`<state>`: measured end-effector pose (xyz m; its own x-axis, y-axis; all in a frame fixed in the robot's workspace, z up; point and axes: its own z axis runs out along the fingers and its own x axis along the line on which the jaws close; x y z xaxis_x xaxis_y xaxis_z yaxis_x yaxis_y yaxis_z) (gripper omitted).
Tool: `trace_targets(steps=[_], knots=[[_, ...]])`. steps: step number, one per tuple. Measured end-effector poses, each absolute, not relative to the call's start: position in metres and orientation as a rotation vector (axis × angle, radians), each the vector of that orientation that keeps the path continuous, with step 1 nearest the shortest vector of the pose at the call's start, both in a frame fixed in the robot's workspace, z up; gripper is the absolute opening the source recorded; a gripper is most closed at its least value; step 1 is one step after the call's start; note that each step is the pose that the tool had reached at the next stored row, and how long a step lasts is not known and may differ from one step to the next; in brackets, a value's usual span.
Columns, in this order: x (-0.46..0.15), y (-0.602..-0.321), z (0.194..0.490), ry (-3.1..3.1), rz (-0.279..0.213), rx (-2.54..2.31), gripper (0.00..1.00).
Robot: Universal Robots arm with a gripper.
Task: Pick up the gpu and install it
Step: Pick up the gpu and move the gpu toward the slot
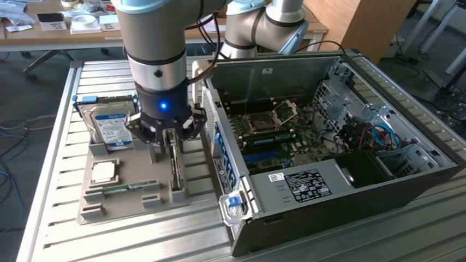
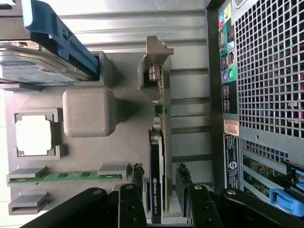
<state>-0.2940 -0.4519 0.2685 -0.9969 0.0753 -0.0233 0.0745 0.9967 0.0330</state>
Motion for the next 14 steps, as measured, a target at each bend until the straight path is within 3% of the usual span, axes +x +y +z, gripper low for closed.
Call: trace_targets(steps=[14], knots=[[-0.294, -0.452, 0.252, 3.114, 0.05, 0.117, 0.41]])
